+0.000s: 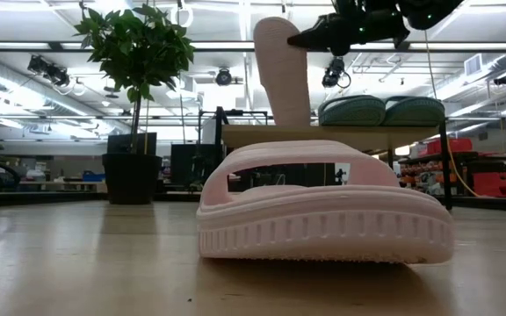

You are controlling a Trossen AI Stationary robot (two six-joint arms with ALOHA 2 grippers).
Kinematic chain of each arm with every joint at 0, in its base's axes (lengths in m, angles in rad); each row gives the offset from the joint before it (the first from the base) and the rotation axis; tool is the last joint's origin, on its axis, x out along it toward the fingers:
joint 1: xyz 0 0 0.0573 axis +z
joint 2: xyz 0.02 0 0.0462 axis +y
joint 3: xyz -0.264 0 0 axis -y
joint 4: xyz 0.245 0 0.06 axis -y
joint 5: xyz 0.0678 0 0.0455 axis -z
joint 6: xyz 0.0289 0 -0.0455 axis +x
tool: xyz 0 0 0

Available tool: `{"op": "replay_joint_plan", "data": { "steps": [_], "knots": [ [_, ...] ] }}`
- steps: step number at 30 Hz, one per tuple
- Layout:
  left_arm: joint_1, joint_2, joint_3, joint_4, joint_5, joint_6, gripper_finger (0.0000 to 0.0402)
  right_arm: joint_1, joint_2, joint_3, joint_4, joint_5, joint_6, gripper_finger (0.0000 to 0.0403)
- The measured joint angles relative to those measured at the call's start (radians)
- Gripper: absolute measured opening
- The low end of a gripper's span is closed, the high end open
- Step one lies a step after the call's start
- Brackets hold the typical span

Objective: Pick and place slides into the shelf
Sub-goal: Put the right pink slipper on the shelf

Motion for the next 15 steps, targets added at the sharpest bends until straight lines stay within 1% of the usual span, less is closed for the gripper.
{"op": "replay_joint_plan", "data": {
  "steps": [3, 8, 12, 15],
  "knots": [
    [0.000, 0.000, 0.000, 0.000, -0.025, 0.000, 0.0298, -0.001, 0.000, 0.000, -0.006, -0.001, -0.022, 0.0055],
    [0.009, 0.000, 0.000, 0.002, -0.028, 0.023, 0.0298, -0.005, 0.000, 0.000, 0.006, 0.009, -0.070, 0.0055],
    [0.013, 0.000, 0.000, 0.005, -0.030, 0.026, 0.0298, -0.014, 0.000, 0.000, 0.010, 0.011, -0.075, 0.0055],
    [0.012, 0.000, 0.000, 0.006, -0.042, 0.026, 0.0298, -0.025, 0.002, -0.002, 0.010, 0.030, -0.108, 0.0055]
  ]
}}
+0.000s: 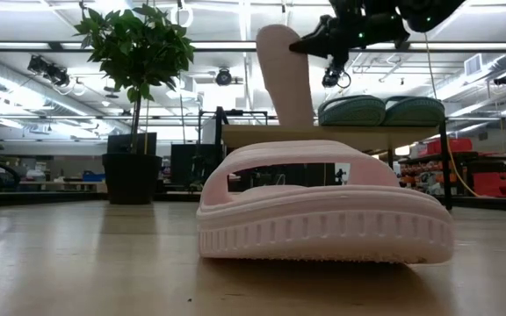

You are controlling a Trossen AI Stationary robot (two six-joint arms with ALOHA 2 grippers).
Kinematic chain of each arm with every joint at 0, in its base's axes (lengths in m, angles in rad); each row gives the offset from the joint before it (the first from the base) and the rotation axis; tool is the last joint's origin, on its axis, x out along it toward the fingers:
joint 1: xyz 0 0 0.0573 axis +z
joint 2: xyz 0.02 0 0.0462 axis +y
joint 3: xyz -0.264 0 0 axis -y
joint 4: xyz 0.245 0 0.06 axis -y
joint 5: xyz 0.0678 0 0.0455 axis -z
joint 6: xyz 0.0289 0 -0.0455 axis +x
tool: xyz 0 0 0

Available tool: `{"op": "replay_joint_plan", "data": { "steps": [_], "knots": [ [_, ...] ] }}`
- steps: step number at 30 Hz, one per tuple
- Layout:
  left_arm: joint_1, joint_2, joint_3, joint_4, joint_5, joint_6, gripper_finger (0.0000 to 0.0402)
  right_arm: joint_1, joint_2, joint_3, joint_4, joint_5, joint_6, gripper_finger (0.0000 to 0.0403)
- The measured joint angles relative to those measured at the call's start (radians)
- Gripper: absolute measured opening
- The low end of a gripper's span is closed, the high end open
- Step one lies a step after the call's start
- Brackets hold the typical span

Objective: Pick and place slides into the shelf
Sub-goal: Put the right pink slipper on the shelf

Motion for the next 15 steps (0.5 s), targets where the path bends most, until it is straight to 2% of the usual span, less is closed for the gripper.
{"op": "replay_joint_plan", "data": {
  "steps": [9, 15],
  "knots": [
    [0.000, 0.000, 0.000, 0.001, -0.001, 0.000, 0.0298, -0.027, 0.021, 0.000, 0.018, -0.032, 0.036, 0.0054],
    [0.000, 0.005, 0.000, 0.001, -0.019, 0.001, 0.0298, 0.012, 0.074, 0.004, 0.012, -0.058, 0.090, 0.0053]
  ]
}}
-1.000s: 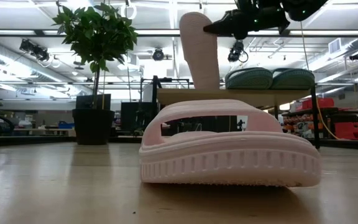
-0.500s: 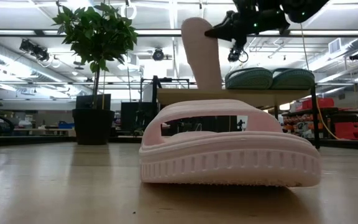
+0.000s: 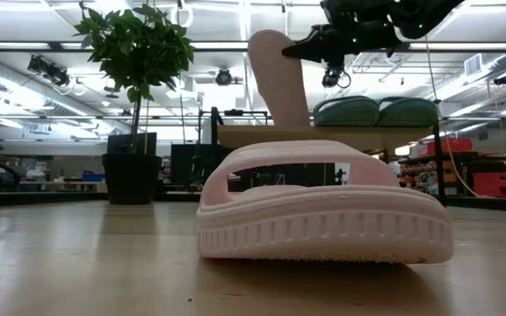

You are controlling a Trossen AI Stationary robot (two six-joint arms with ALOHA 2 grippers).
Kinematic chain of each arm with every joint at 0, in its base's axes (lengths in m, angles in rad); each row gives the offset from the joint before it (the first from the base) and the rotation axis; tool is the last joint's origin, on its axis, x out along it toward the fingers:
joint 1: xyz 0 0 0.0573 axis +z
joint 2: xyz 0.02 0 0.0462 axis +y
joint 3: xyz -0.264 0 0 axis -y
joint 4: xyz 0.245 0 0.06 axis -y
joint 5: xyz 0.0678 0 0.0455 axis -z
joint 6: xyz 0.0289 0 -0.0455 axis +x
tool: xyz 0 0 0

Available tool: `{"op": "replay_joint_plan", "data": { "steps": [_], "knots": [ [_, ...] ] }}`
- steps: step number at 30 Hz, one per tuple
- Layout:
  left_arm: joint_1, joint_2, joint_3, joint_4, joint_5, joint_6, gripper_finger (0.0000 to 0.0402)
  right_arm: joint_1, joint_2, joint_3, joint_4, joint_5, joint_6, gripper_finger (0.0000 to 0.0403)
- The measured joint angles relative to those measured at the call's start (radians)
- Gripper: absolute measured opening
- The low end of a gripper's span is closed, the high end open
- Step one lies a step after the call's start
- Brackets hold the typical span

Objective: Pick and place slides into the shelf
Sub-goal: Put the right pink slipper on the shelf

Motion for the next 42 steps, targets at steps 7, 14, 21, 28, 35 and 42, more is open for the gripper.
{"op": "replay_joint_plan", "data": {
  "steps": [7, 14, 21, 28, 35, 42],
  "knots": [
    [0.000, 0.001, 0.000, -0.001, 0.000, 0.000, 0.0298, 0.057, 0.006, -0.002, -0.055, 0.010, 0.001, 0.0053],
    [0.000, 0.001, 0.000, -0.001, -0.003, 0.023, 0.0298, 0.073, -0.003, -0.002, -0.221, -0.025, 0.041, 0.0050],
    [0.000, 0.000, 0.000, 0.006, -0.020, 0.035, 0.0298, 0.121, -0.001, -0.004, -0.279, -0.012, 0.062, 0.0050],
    [-0.001, 0.000, 0.000, 0.022, -0.020, 0.026, 0.0298, 0.141, -0.001, -0.004, -0.360, -0.020, 0.082, 0.0050],
    [-0.004, 0.000, 0.000, 0.022, -0.019, 0.026, 0.0298, 0.142, -0.003, -0.003, -0.469, -0.034, 0.083, 0.0105],
    [-0.004, 0.000, 0.000, 0.022, -0.019, 0.025, 0.0298, 0.141, -0.012, -0.008, -0.533, -0.024, 0.083, 0.0166]
  ]
}}
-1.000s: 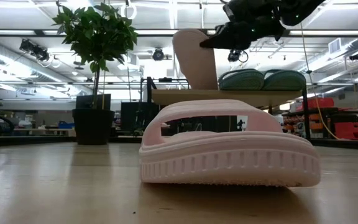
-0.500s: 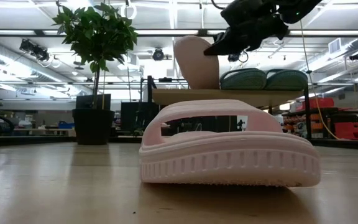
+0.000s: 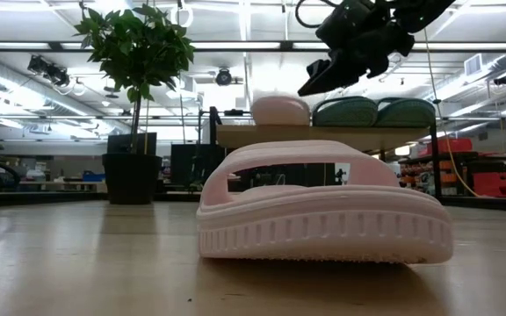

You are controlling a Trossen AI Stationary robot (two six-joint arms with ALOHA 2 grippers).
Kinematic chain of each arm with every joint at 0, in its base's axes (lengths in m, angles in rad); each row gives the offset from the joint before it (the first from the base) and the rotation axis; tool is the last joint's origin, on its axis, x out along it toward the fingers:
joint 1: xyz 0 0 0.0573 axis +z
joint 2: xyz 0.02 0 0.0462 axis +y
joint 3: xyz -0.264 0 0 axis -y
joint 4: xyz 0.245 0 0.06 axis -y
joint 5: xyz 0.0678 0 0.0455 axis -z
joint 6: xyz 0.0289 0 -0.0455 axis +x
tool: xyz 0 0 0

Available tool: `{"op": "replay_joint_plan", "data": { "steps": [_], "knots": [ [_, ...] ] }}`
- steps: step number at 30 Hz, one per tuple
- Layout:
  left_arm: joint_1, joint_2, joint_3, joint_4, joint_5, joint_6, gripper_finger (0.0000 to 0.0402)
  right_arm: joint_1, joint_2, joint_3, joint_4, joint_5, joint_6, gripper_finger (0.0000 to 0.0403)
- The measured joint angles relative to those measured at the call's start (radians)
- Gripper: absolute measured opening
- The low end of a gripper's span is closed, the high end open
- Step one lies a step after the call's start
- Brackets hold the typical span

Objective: Pick and place slides into the shelf
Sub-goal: Put the right pink slipper on the shelf

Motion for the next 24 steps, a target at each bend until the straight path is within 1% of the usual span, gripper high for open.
{"op": "replay_joint_plan", "data": {
  "steps": [4, 10, 13, 16, 17, 19, 20, 22, 23, 24],
  "knots": [
    [0.000, 0.000, 0.000, 0.000, 0.000, 0.000, 0.0298, -0.001, -0.020, 0.001, 0.003, 0.002, -0.005, 0.0174],
    [0.000, 0.000, 0.000, 0.000, 0.000, 0.001, 0.0298, 0.005, -0.055, 0.001, -0.018, 0.017, -0.006, 0.0175],
    [0.000, 0.000, 0.000, 0.000, 0.000, 0.001, 0.0298, 0.042, -0.080, 0.002, -0.006, 0.013, 0.000, 0.0172],
    [0.001, 0.000, 0.000, 0.000, 0.000, 0.009, 0.0298, 0.115, -0.088, 0.002, 0.012, 0.024, -0.023, 0.0168],
    [0.001, 0.000, 0.000, 0.000, -0.002, 0.009, 0.0298, 0.146, -0.087, 0.002, 0.014, 0.067, -0.044, 0.0167],
    [0.001, 0.000, 0.000, 0.000, -0.007, 0.010, 0.0298, 0.217, -0.076, 0.002, 0.014, 0.217, -0.131, 0.0165],
    [0.001, 0.000, 0.000, 0.000, -0.007, 0.011, 0.0298, 0.253, -0.069, 0.002, 0.015, 0.314, -0.196, 0.0164],
    [0.001, 0.000, 0.000, 0.000, -0.007, 0.012, 0.0298, 0.327, -0.050, 0.002, 0.045, 0.557, -0.302, 0.0164],
    [0.001, 0.000, 0.000, 0.000, -0.007, 0.012, 0.0298, 0.356, -0.039, 0.002, 0.074, 0.655, -0.337, 0.0163],
    [0.001, 0.000, 0.000, 0.000, -0.007, 0.012, 0.0298, 0.375, -0.030, 0.003, 0.091, 0.716, -0.356, 0.0163]
  ]
}}
